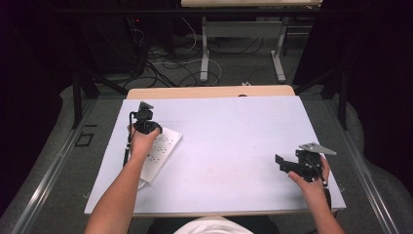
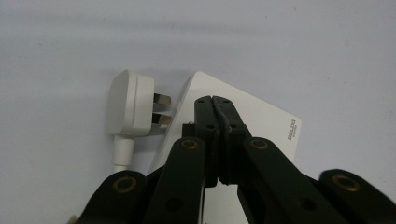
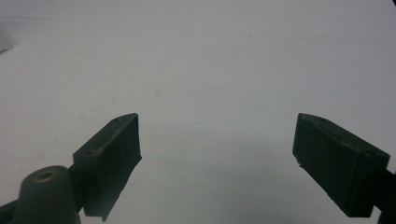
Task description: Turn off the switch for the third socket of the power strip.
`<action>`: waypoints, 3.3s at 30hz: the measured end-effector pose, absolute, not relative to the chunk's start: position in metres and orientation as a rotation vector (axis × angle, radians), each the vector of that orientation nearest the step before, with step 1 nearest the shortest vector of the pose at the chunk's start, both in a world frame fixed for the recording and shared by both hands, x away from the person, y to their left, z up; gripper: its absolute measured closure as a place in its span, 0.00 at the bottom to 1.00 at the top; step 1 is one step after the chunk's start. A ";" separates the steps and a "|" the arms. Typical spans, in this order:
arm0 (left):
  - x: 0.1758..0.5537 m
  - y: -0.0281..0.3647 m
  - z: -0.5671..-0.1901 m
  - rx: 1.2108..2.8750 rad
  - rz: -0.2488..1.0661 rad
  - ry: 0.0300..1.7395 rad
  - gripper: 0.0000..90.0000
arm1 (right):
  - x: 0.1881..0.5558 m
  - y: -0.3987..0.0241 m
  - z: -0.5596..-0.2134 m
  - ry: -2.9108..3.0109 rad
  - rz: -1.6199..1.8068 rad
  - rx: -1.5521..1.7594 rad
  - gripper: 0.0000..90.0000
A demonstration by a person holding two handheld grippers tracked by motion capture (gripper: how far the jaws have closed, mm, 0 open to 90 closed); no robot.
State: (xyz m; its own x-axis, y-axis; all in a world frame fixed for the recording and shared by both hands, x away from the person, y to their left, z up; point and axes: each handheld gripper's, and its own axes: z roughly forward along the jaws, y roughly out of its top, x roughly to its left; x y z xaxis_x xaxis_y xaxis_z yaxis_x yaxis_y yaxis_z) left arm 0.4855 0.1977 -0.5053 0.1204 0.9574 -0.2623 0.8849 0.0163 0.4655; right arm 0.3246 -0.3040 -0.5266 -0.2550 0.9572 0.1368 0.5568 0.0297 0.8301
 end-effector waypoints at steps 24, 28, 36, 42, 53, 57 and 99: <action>0.489 0.199 -0.514 1.882 0.159 1.794 1.00 | 0.325 -0.304 -0.527 1.851 1.133 1.535 0.16; 0.489 0.201 -0.514 1.872 0.148 1.792 1.00 | 0.325 -0.304 -0.527 1.851 1.135 1.530 0.16; 0.489 0.198 -0.516 1.900 0.162 1.784 1.00 | 0.325 -0.304 -0.527 1.852 1.136 1.531 0.16; 0.489 0.197 -0.516 1.894 0.164 1.780 1.00 | 0.325 -0.304 -0.527 1.839 1.139 1.545 0.16; 0.489 0.197 -0.517 1.889 0.170 1.781 1.00 | 0.325 -0.304 -0.527 1.850 1.142 1.550 0.16; 0.490 0.198 -0.516 1.894 0.151 1.785 1.00 | 0.326 -0.304 -0.528 1.843 1.143 1.554 0.16; 0.475 0.193 -0.497 1.913 0.226 1.652 0.72 | 0.322 -0.308 -0.527 1.843 1.146 1.531 0.16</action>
